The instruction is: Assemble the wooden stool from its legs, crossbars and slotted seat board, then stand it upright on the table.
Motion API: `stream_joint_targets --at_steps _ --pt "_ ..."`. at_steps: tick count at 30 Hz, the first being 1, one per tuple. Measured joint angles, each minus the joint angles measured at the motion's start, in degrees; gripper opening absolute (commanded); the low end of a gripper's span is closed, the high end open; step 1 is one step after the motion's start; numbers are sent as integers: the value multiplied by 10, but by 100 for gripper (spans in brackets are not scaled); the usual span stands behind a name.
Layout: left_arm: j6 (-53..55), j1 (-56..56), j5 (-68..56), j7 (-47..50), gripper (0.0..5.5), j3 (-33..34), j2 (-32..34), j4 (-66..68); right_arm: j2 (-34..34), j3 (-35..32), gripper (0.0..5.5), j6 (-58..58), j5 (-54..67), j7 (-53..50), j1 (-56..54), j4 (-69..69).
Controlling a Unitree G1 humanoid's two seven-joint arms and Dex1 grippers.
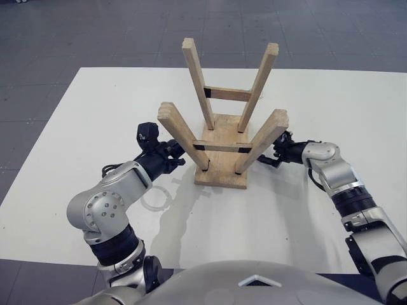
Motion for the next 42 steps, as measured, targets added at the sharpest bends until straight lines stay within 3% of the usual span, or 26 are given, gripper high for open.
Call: stream_joint_targets --at_steps 4,7,11,14,16,22,28,33,37,42 --pt "-5 11 -1 -1 167 -4 5 -7 1 -40 407 19 0 -31 -7 -21" --pt "2 64 -11 -29 167 10 55 -28 2 -58 407 42 5 -43 0 -64" --pt "48 132 -45 -96 230 63 177 -60 0 -77 410 65 6 -52 34 -111" --pt "97 97 -108 -125 277 62 186 -96 1 -88 410 73 5 -65 46 -124" --pt "107 66 -123 -120 318 22 174 -118 5 -89 410 80 5 -69 47 -131" --pt "26 52 -21 -39 318 -144 152 -103 16 -89 410 92 6 -68 47 -143" --pt "-97 55 92 -6 318 -268 157 -47 26 -112 410 122 19 -83 48 -194" --pt "-140 79 113 -11 318 -314 136 -12 41 -162 410 184 46 -131 19 -264" --pt "-202 88 156 -9 318 -342 125 37 68 -232 410 326 128 -176 -14 -393" --pt "-308 96 233 -4 318 -378 126 95 220 -393 410 592 329 -310 -162 -529"
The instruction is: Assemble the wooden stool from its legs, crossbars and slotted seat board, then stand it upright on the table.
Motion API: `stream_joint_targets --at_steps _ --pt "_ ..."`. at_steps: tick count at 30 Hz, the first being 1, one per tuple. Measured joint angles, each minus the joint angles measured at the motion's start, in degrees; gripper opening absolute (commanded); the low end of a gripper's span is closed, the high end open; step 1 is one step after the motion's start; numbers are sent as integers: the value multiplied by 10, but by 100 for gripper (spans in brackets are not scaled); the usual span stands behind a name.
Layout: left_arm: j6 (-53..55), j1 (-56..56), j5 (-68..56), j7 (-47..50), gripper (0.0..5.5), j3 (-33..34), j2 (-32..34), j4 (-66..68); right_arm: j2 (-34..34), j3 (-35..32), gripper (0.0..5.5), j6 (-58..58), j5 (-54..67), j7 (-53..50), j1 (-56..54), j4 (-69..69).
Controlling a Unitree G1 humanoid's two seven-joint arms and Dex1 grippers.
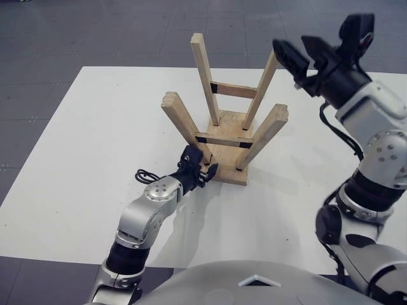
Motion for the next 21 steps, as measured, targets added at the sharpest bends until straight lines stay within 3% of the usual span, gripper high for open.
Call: stream_joint_targets --at_steps 5,12,15,19,21 --pt "-41 25 15 -2 318 -6 -5 14 69 -78 410 165 83 -56 -77 -80" --pt "-51 36 20 -10 318 -3 -5 11 48 -38 410 200 141 -53 26 -135" --pt "-53 36 24 -14 318 -2 -4 11 51 -47 410 171 137 -69 -38 -103" --pt "-59 36 27 -21 318 -3 -4 15 44 -110 410 17 140 -126 -240 -1" --pt "-61 36 30 -22 318 -3 -4 17 32 -122 410 -14 158 -148 -286 17"
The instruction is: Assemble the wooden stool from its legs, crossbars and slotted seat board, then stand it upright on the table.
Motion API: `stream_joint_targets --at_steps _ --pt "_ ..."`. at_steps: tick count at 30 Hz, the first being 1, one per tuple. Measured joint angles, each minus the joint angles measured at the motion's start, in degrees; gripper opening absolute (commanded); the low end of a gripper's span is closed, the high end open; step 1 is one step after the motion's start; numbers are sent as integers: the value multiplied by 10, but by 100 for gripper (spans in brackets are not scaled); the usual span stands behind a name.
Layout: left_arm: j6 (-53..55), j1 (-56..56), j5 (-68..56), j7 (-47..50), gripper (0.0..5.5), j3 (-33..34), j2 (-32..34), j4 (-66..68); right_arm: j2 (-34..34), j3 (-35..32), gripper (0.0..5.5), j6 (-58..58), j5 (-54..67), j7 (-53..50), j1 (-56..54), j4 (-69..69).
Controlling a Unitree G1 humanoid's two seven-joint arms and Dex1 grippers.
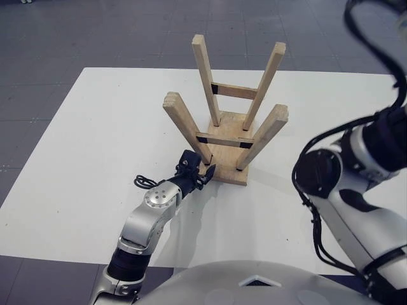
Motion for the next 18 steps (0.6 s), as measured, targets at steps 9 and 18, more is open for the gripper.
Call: stream_joint_targets --at_steps 9,18 --pt "-15 -5 0 -1 318 4 -1 -8 -176 227 410 54 15 105 418 -135" --pt "-13 1 6 4 318 9 -21 18 -129 215 410 63 30 50 319 -9"
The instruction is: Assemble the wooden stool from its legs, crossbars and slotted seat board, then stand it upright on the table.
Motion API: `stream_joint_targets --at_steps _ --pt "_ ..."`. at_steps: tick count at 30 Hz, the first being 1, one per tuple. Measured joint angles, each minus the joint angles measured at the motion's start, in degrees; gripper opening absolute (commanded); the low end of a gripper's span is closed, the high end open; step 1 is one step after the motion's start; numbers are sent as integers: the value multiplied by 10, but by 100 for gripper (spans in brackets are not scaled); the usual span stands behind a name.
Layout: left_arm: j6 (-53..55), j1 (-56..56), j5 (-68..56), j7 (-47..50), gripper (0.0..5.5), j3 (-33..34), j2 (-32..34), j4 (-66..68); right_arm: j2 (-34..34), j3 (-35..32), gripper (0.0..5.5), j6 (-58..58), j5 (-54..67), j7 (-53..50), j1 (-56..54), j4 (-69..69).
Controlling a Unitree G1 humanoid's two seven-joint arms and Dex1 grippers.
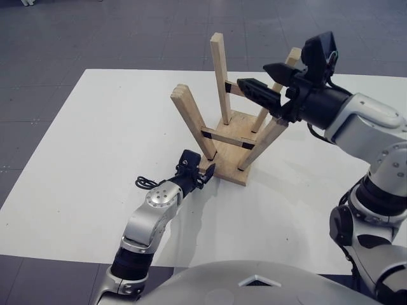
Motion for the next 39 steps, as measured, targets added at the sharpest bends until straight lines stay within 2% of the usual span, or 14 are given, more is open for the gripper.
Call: stream_joint_targets --at_steps 3,5,7,9,12,14,21,25,27,30,33,39 --pt "-2 2 0 0 318 3 -3 -1 31 -67 410 -2 35 -59 -106 53" --pt "2 16 0 0 318 7 0 -18 -9 -69 410 -20 15 -39 -117 83" --pt "21 39 -7 -19 318 20 29 -56 -95 -49 410 -46 -38 19 -72 106" --pt "38 41 -13 -32 318 35 47 -72 -142 -19 410 -69 -61 79 -27 107" --pt "95 47 -17 -42 318 62 78 -78 -231 97 410 -167 -145 224 79 105" --pt "110 32 -18 -48 318 73 83 -75 -249 138 410 -218 -188 266 115 107" --pt "136 -41 -24 -57 318 87 81 -66 -220 215 410 -284 -250 298 178 70" --pt "144 -64 -26 -49 318 78 56 -69 -203 241 410 -288 -267 301 182 43" --pt "150 -71 -29 -44 318 75 37 -71 -186 254 410 -275 -268 289 180 16" --pt "152 -76 -28 -34 318 75 25 -74 -125 278 410 -237 -261 258 150 -22" --pt "147 -76 -21 -33 318 87 34 -66 -75 287 410 -210 -245 238 127 -43" --pt "140 -57 -21 -51 318 140 80 -66 -89 254 410 -194 -257 229 118 -28"
